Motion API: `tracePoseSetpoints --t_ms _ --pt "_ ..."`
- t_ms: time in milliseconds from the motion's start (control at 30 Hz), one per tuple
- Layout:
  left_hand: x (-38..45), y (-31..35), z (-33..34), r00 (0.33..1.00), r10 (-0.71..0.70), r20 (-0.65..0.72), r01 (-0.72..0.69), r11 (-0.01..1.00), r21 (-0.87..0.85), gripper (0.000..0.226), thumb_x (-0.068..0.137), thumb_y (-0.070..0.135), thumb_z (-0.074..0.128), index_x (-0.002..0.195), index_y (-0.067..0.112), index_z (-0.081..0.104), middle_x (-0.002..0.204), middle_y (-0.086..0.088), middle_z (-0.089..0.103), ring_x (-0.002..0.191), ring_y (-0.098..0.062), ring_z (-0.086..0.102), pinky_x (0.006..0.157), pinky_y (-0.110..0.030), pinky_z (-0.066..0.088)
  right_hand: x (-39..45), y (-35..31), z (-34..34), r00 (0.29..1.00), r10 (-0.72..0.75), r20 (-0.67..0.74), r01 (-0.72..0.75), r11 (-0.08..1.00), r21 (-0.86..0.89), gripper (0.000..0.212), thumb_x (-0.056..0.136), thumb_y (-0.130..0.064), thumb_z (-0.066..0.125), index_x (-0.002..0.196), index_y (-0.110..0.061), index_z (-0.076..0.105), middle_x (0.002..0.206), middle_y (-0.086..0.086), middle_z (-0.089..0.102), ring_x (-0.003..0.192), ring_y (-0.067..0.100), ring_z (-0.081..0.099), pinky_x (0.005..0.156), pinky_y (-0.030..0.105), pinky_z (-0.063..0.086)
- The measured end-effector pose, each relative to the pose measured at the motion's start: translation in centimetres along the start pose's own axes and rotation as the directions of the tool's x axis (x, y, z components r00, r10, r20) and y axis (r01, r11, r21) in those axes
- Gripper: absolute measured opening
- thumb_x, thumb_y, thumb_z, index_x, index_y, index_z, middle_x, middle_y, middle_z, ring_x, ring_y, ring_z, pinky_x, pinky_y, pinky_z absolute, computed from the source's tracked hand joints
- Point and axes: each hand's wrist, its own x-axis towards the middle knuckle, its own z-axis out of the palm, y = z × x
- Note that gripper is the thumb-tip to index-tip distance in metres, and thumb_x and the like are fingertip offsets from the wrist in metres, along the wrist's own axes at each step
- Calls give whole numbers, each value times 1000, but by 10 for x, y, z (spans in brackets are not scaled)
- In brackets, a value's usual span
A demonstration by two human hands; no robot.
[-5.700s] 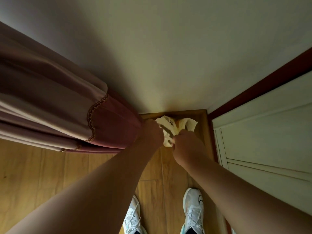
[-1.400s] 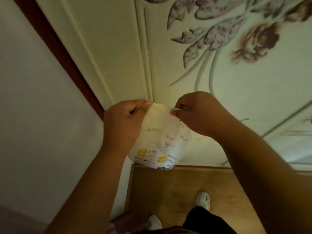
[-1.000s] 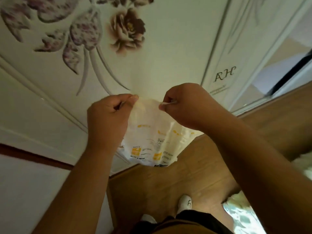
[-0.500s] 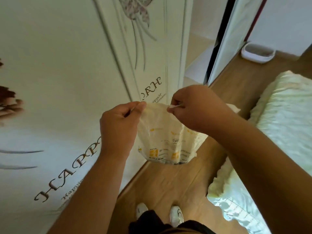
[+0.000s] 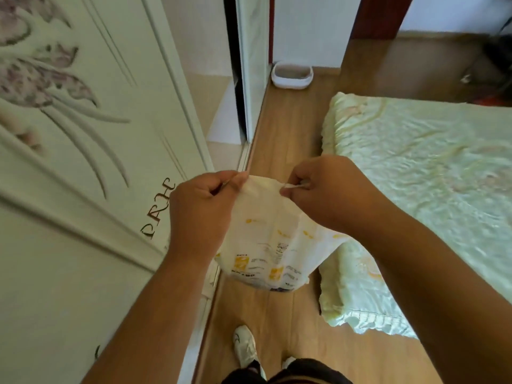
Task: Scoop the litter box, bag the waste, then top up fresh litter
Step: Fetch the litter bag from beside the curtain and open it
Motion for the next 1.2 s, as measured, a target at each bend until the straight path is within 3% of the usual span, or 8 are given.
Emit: tracePoseSetpoints --t_ms 167,500,633,733,800,900,1033,1200 --pt "43 -12 20 994 30 101 -27 999 -32 9 92 36 77 91 30 83 75 9 76 71 -14 70 73 -39 60 17 10 3 988 126 -91 -118 989 86 19 95 -30 68 79 -20 71 63 -12 53 59 3 50 51 11 35" --pt "126 -19 86 972 85 217 -81 996 -26 20 93 38 76 96 20 85 71 7 74 70 -13 68 73 -33 58 85 54 -6 953 220 -210 -196 972 128 18 94 -31 69 90 -15 76 67 -10 57 62 4 53 54 15 39" --pt "167 -16 125 976 68 207 -68 998 -8 28 92 40 76 88 13 83 71 -9 71 73 -27 66 72 -42 57 131 84 -21 953 218 -211 -187 970 155 16 93 -30 70 90 -15 76 64 -12 55 59 3 51 54 16 34" --pt "195 -12 155 977 43 209 -47 999 12 30 92 41 76 87 12 82 71 -8 71 72 -28 66 72 -43 58 161 109 -37 963 202 -179 -174 971 161 17 93 -30 70 88 -15 75 62 -9 56 60 6 53 54 18 38" --pt "214 -5 174 978 15 208 -15 1000 -3 22 92 39 77 91 18 84 73 4 75 72 -17 69 73 -37 60 181 122 -52 965 198 -170 -169 971 171 17 93 -30 71 86 -15 75 62 -7 57 60 7 54 54 19 39" --pt "240 4 201 981 4 192 -3 1000 -6 15 92 36 77 100 26 85 76 20 75 73 2 68 69 -15 52 210 138 -74 970 187 -155 -162 973 162 19 94 -30 70 80 -17 72 61 -7 55 59 8 53 53 21 39" --pt "274 14 225 988 -11 157 19 999 -46 8 92 35 77 96 32 83 77 18 76 74 0 70 65 -11 51 250 151 -102 978 169 -118 -159 983 90 37 96 -31 67 62 -28 51 61 -10 51 57 6 48 51 19 31" --pt "320 28 257 988 -7 154 24 994 -109 10 92 33 78 97 26 84 78 19 76 73 1 69 63 -9 50 297 172 -131 974 142 -178 -133 989 64 20 96 -31 66 84 -17 71 66 -9 56 59 7 52 51 19 34"
